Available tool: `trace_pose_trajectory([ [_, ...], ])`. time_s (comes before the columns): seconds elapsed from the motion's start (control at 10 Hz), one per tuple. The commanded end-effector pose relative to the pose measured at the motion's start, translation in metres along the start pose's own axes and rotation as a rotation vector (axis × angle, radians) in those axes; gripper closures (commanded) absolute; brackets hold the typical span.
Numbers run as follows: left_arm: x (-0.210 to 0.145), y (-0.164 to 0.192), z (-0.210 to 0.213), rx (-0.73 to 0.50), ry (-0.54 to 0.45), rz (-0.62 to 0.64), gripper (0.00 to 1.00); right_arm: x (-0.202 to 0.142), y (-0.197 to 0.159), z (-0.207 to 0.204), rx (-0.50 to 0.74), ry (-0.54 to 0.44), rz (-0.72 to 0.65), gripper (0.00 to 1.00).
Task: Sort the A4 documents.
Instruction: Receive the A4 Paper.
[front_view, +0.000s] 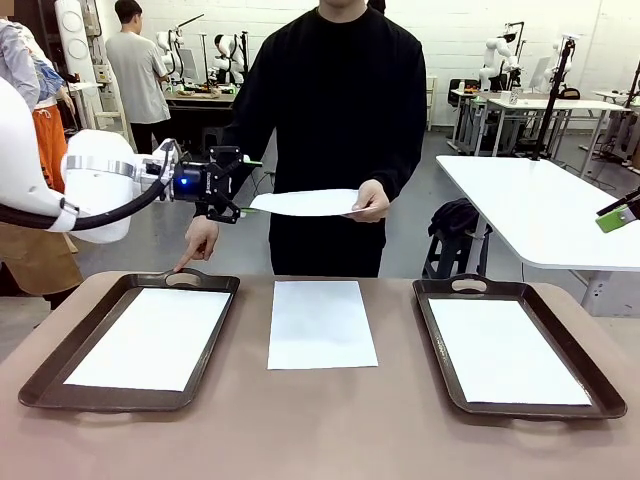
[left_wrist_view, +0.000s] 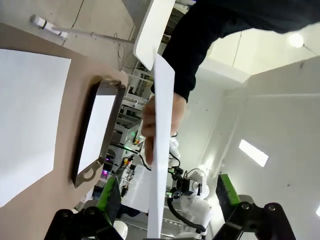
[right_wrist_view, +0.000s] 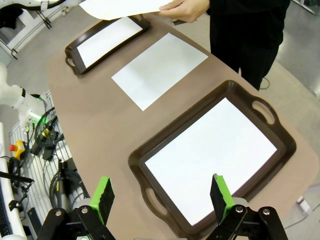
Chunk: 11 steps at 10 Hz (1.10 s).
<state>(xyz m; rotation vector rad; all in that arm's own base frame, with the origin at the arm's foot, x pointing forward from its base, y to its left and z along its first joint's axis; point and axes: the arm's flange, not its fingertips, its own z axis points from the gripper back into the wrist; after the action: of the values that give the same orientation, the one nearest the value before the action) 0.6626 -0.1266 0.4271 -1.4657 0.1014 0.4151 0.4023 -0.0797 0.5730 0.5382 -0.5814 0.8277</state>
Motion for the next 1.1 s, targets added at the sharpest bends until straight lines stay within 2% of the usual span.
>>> trace_pose_trajectory([
  [0.0, 0.016, -0.007, -0.013, -0.043, 0.025, 0.048, 0.0, 0.0, 0.0, -0.001, -0.002, -0.001, -0.001, 0.0],
  [0.4, 0.018, -0.005, -0.035, -0.059, 0.126, 0.038, 0.0, 0.0, 0.0, -0.001, -0.002, -0.001, -0.001, 0.0],
  [0.5, 0.016, -0.006, -0.036, -0.05, 0.151, -0.007, 0.0, 0.0, 0.0, -0.001, -0.002, -0.001, -0.001, 0.0],
  [0.6, 0.013, -0.006, -0.033, -0.027, 0.189, -0.041, 0.2, 0.0, 0.0, -0.001, -0.002, -0.001, -0.001, 0.0],
  [0.7, 0.011, -0.005, -0.03, -0.011, 0.198, -0.061, 0.2, 0.0, 0.0, -0.001, -0.002, -0.001, -0.001, 0.0],
  [0.8, 0.01, -0.004, -0.027, 0.0, 0.185, -0.07, 0.4, 0.0, 0.0, -0.001, -0.002, -0.001, -0.001, 0.0],
  [0.9, 0.009, -0.002, -0.026, 0.0, 0.179, -0.074, 0.25, 0.0, 0.0, -0.001, -0.002, -0.001, -0.001, 0.0],
  [1.0, 0.009, -0.002, -0.026, -0.002, 0.177, -0.067, 0.6, 0.0, 0.0, -0.001, -0.002, -0.001, -0.001, 0.0],
])
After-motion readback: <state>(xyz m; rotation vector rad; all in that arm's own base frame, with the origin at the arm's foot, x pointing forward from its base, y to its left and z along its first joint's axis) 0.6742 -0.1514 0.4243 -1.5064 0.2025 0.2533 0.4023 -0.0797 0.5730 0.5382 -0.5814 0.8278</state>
